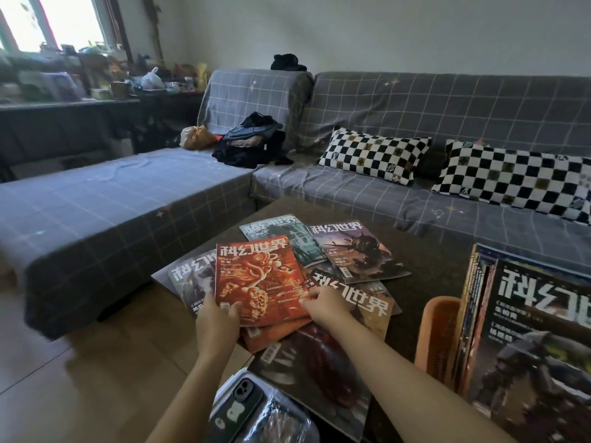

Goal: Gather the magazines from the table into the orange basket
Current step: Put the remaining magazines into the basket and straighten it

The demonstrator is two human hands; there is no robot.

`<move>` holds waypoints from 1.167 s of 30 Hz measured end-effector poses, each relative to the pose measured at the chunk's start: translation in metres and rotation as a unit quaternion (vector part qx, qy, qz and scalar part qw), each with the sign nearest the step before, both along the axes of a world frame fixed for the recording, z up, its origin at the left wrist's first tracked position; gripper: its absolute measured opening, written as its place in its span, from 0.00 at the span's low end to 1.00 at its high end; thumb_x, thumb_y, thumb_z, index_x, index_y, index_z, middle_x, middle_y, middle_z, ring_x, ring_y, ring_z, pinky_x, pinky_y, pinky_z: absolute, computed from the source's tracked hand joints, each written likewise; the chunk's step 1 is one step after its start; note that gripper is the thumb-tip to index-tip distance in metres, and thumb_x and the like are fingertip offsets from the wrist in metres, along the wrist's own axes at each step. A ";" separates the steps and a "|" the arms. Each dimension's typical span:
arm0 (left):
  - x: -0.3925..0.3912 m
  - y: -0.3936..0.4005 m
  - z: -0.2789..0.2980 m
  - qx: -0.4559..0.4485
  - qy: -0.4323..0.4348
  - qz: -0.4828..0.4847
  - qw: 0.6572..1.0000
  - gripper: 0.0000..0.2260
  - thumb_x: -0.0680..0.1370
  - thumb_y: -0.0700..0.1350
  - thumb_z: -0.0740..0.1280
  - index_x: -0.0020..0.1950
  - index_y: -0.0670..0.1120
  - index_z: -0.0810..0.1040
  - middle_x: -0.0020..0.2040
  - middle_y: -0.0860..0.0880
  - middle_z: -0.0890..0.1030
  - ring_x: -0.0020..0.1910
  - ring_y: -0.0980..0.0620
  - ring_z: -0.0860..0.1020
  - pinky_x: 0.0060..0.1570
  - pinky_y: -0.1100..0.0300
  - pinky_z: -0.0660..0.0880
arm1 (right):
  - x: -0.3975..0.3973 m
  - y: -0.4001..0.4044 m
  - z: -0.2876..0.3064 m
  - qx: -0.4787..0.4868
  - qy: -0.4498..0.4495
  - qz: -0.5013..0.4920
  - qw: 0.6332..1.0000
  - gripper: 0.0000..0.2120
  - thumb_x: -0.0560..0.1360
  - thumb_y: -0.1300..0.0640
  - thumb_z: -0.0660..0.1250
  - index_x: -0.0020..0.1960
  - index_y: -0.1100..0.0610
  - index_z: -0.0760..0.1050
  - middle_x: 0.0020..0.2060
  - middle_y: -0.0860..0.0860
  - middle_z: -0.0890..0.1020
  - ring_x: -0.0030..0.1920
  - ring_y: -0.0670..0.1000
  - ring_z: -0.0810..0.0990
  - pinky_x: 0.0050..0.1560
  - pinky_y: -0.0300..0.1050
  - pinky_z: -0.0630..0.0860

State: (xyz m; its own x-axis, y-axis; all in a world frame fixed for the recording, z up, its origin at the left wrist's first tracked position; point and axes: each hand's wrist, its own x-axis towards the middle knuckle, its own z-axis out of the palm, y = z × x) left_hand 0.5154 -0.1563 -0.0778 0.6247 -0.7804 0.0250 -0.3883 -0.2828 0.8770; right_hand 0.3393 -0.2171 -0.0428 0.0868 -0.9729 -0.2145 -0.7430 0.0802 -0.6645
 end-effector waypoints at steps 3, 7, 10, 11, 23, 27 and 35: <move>0.006 0.004 0.006 -0.016 0.147 -0.008 0.989 0.11 0.77 0.44 0.68 0.59 0.44 0.74 0.52 0.44 0.82 0.42 0.50 0.82 0.33 0.53 0.81 | -0.001 0.003 -0.006 0.012 -0.006 -0.020 1.000 0.12 0.74 0.52 0.67 0.53 0.57 0.80 0.47 0.52 0.83 0.47 0.52 0.81 0.44 0.40 0.71; 0.005 0.017 0.020 -0.050 0.334 -0.041 0.940 0.18 0.79 0.40 0.65 0.68 0.46 0.67 0.59 0.42 0.76 0.47 0.43 0.83 0.32 0.54 0.82 | -0.011 0.014 -0.005 0.032 -0.053 -0.061 0.996 0.13 0.73 0.53 0.68 0.52 0.60 0.80 0.48 0.54 0.83 0.45 0.52 0.80 0.45 0.43 0.73; -0.001 0.033 0.034 -0.093 0.342 -0.074 0.932 0.17 0.79 0.41 0.66 0.67 0.49 0.69 0.56 0.43 0.79 0.45 0.44 0.84 0.30 0.56 0.81 | -0.019 0.027 0.001 0.057 -0.139 -0.084 0.985 0.13 0.72 0.49 0.70 0.48 0.59 0.76 0.45 0.52 0.79 0.42 0.50 0.77 0.41 0.42 0.72; -0.003 0.038 0.039 -0.107 0.335 -0.092 0.932 0.17 0.79 0.42 0.66 0.66 0.50 0.69 0.55 0.43 0.80 0.44 0.45 0.85 0.31 0.56 0.80 | -0.022 0.033 0.004 0.072 -0.181 -0.090 0.977 0.13 0.72 0.48 0.70 0.46 0.57 0.74 0.44 0.51 0.78 0.40 0.48 0.76 0.40 0.42 0.74; -0.057 0.078 0.100 -0.183 0.351 -0.263 0.880 0.17 0.75 0.44 0.69 0.63 0.52 0.73 0.53 0.41 0.83 0.49 0.39 0.83 0.40 0.46 0.81 | -0.102 0.100 0.071 -0.020 -0.485 -0.094 0.869 0.17 0.73 0.58 0.70 0.59 0.52 0.71 0.52 0.54 0.81 0.50 0.56 0.82 0.54 0.57 0.78; -0.103 0.078 0.109 -0.174 0.353 -0.332 0.857 0.20 0.72 0.45 0.70 0.64 0.52 0.73 0.57 0.39 0.81 0.54 0.35 0.81 0.49 0.35 0.78 | -0.152 0.126 0.085 -0.087 -0.499 -0.110 0.855 0.17 0.75 0.61 0.66 0.61 0.49 0.67 0.53 0.54 0.80 0.51 0.56 0.82 0.53 0.57 0.78; -0.207 0.071 0.102 -0.107 0.254 -0.464 0.842 0.16 0.78 0.41 0.67 0.64 0.50 0.69 0.57 0.43 0.81 0.53 0.44 0.82 0.46 0.51 0.80 | -0.265 0.178 0.074 -0.110 -0.445 -0.220 0.861 0.32 0.75 0.66 0.65 0.64 0.37 0.56 0.53 0.52 0.78 0.49 0.55 0.81 0.44 0.55 0.79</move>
State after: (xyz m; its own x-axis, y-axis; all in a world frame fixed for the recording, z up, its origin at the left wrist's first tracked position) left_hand 0.3083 -0.0852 0.0238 -0.2793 -0.9500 0.1398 0.0859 0.1202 0.9890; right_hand 0.0746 -0.0391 0.0312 -0.2661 -0.9621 -0.0591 0.1390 0.0224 -0.9900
